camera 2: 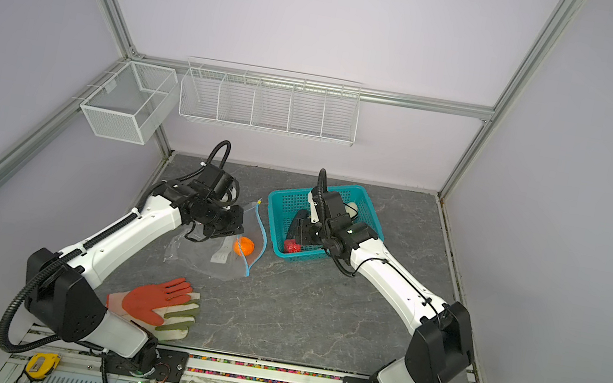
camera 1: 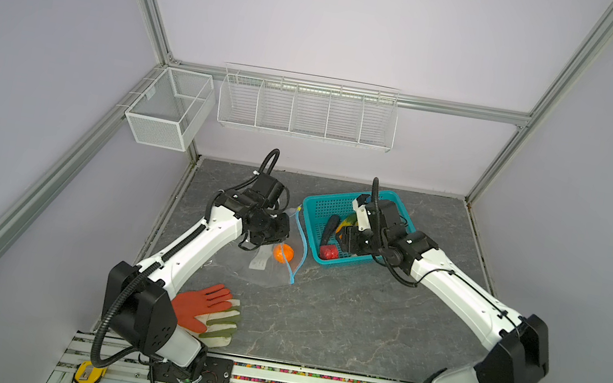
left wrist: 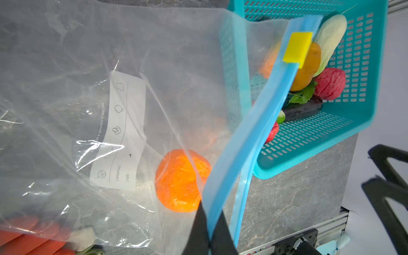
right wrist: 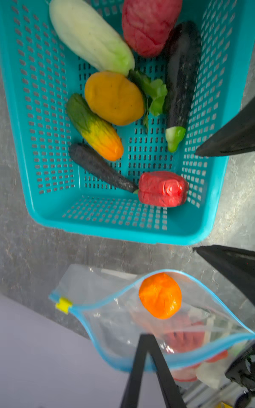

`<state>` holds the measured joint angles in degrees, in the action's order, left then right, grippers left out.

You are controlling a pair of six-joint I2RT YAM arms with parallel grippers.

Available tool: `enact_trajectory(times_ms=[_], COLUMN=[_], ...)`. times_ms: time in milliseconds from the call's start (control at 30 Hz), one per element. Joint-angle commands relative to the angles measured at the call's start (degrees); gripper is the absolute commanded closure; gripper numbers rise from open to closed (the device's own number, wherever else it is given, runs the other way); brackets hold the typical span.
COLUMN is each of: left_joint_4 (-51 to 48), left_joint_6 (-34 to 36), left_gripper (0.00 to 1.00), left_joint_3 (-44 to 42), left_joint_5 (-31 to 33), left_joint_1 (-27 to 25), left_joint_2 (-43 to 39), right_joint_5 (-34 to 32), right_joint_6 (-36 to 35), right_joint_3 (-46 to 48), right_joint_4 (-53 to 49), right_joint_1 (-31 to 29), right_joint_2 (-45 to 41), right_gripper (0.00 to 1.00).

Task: Place the food in the zip-top bag and seal the zipper
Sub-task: 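Open the right gripper to drop the orange and withdraw toward the basket, then lower the right gripper onto the yellow mango in the basket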

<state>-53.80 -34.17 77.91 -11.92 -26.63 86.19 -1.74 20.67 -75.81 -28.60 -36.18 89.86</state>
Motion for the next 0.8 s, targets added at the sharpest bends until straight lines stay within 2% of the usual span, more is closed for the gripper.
enact_trajectory(times_ms=[0,133,367,767], left_joint_4=[0.3,0.5,1.0,0.6], left_joint_6=[1.1,2.1,2.9,3.5], left_gripper=[1.0,1.0,1.0,1.0], left_joint_3=[1.9,3.1,4.8,7.1], left_joint_5=[-0.4,-0.3,-0.3,-1.9], left_joint_1=[0.1,0.3,1.0,1.1], left_joint_2=[1.9,3.9,6.2,9.8], right_joint_5=[-1.7,-3.9,-4.1,-3.4], right_joint_6=[-2.7,-4.9,-7.4,-9.2], right_joint_3=[-2.7,-6.7,-15.8,-22.9], right_joint_4=[-1.6,-1.3,-2.3,-4.2], right_joint_1=[3.3,6.7,10.6,12.7], right_joint_2=[3.8,10.5,22.4,32.0], right_gripper=[0.36,0.36,0.35,0.31])
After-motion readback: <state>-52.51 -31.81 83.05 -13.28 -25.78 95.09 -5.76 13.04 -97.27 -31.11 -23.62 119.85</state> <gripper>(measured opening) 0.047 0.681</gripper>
